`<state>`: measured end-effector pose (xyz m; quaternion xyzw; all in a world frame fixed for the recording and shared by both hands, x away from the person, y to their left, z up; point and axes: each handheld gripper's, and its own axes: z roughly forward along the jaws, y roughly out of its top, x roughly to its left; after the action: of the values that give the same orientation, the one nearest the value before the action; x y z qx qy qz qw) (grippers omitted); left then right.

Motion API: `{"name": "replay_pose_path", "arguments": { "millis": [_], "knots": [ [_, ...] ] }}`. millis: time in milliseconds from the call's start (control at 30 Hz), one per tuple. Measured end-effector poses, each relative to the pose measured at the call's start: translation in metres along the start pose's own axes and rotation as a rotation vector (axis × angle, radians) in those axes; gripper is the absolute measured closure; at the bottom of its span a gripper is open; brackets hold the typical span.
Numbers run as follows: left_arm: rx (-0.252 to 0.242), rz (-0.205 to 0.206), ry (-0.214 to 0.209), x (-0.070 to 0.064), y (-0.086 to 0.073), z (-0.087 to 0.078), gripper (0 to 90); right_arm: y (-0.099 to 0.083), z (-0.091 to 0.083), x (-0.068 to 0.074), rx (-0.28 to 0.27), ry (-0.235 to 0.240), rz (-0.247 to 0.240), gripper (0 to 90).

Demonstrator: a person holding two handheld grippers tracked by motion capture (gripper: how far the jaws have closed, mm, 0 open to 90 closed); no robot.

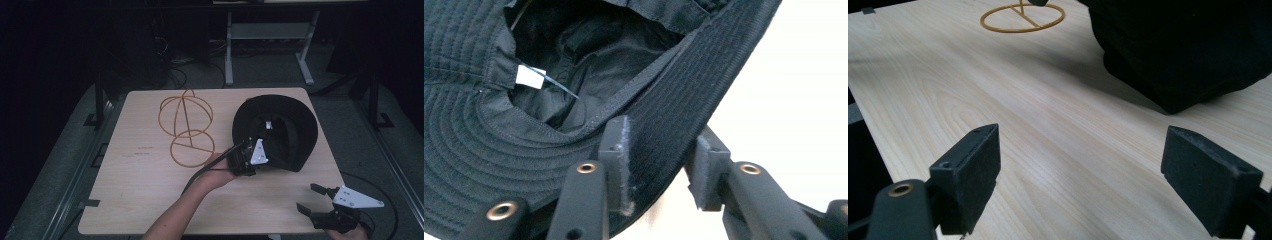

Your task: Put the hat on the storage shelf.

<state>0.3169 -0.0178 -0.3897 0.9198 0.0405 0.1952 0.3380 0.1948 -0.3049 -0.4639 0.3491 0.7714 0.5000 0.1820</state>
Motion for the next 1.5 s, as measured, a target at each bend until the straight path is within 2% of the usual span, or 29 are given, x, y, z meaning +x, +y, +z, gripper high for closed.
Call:
{"name": "replay_pose_path", "arguments": {
  "millis": [200, 300, 533, 667, 733, 1033, 1167, 1367, 1500],
  "knots": [
    [-0.049, -0.007, -0.013, -0.003, 0.001, -0.009, 81.0, 0.000, 0.001, -0.001, 0.004, -0.007, 0.006, 15.5],
    [-0.083, -0.026, -0.036, -0.006, 0.000, -0.014, 84.9, 0.000, 0.002, -0.002, 0.002, -0.017, 0.007, 15.7],
    [-0.137, -0.058, -0.063, -0.011, -0.002, -0.025, 85.4, -0.001, 0.001, -0.004, 0.003, -0.032, 0.015, 15.8],
    [-0.162, -0.062, -0.083, -0.015, -0.003, -0.033, 85.5, -0.001, 0.002, -0.006, -0.017, -0.041, 0.025, 15.8],
    [-0.180, -0.068, -0.094, -0.017, -0.003, -0.039, 85.5, 0.002, 0.006, -0.005, 0.004, -0.054, 0.003, 15.9],
    [-0.264, -0.130, -0.159, -0.019, -0.007, -0.058, 85.5, 0.006, 0.010, -0.007, -0.021, -0.075, 0.012, 15.9],
    [-0.270, -0.147, -0.176, -0.018, -0.010, -0.063, 85.5, 0.007, 0.018, -0.010, -0.031, -0.061, 0.014, 16.5],
    [-0.299, -0.180, -0.204, -0.015, -0.015, -0.070, 85.5, 0.008, 0.020, -0.011, -0.048, -0.054, 0.011, 18.1],
    [-0.294, -0.175, -0.212, -0.015, -0.015, -0.071, 85.6, 0.009, 0.024, -0.015, -0.047, -0.047, 0.004, 20.1]
  ]
}}
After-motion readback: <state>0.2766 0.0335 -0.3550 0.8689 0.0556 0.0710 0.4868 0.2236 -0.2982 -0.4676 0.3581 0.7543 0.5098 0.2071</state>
